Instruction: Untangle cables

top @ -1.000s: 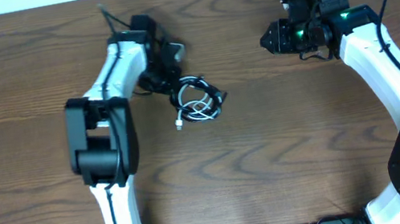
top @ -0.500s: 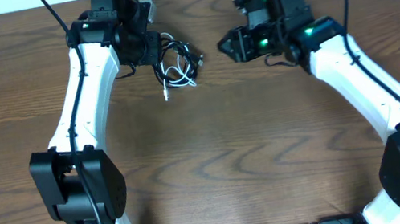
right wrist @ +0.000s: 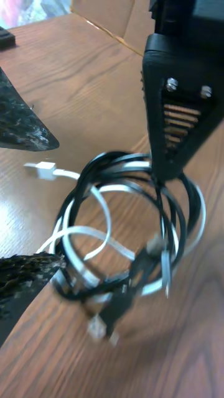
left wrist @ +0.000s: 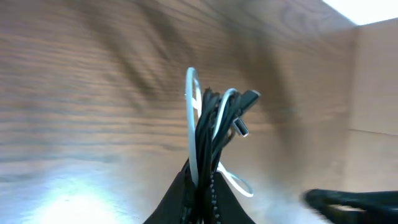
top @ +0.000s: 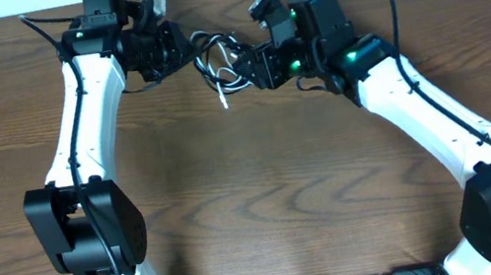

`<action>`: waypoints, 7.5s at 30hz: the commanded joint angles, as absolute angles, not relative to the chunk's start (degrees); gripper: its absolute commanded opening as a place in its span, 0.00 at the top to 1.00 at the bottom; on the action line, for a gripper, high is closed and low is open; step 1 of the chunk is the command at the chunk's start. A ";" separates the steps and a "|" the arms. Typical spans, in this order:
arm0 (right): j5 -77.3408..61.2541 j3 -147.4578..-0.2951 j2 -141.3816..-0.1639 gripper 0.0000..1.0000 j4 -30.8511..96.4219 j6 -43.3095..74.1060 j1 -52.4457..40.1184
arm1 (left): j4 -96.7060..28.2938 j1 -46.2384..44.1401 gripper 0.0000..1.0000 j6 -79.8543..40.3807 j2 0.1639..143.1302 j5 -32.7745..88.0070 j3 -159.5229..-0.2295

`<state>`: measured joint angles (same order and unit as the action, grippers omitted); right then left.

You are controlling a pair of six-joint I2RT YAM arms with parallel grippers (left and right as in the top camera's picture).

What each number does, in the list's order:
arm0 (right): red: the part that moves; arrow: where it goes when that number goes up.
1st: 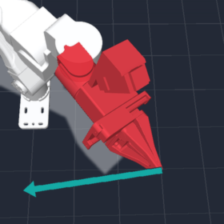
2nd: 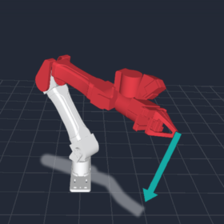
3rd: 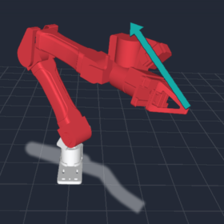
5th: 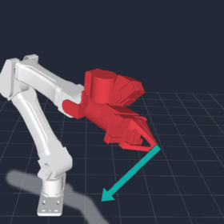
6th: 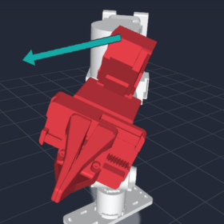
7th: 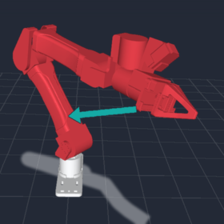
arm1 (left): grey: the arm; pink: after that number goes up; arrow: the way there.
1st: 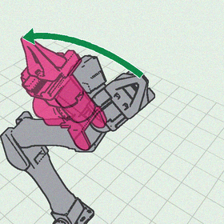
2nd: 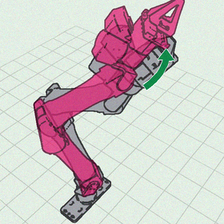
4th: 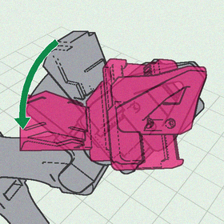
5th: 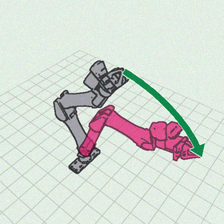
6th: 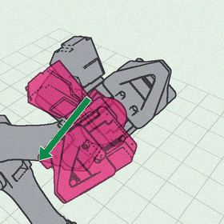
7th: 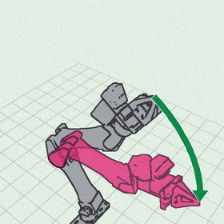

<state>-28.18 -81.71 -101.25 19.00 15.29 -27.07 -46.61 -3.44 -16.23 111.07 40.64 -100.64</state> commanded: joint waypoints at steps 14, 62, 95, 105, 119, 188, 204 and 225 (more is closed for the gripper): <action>-28.53 -82.32 -101.38 0.50 18.87 8.36 -31.29 | -47.33 -3.60 0.93 -23.92 111.42 51.88 -102.41; -26.72 -81.76 -100.47 0.99 28.18 -0.99 -30.41 | -51.40 -0.43 0.92 -12.29 111.42 51.42 -102.41; -29.15 -81.67 -94.91 0.99 31.33 12.38 -16.45 | -47.33 -2.74 0.93 -7.07 111.42 63.13 -102.35; -37.85 -81.69 -95.66 0.52 27.99 8.45 -16.49 | -37.67 -3.38 0.92 -6.96 111.42 83.05 -102.35; -30.06 -81.67 -99.81 0.26 26.59 23.18 -18.22 | -36.27 -5.93 0.93 -5.85 111.42 85.52 -102.35; -10.66 -81.62 -110.74 0.61 48.77 20.64 -12.05 | -19.90 -3.62 0.92 -37.39 111.42 68.01 -102.35; -20.10 -86.43 -107.70 0.46 44.88 16.67 -9.65 | -41.39 -11.79 0.83 -6.90 111.87 47.11 -102.35; -18.55 -86.56 -103.42 0.40 48.23 15.53 -6.33 | -51.42 -12.95 0.43 36.51 115.02 34.72 -102.35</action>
<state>-18.96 -85.45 -104.40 48.03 16.43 -6.22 -50.89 -13.13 28.91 113.01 33.30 -101.36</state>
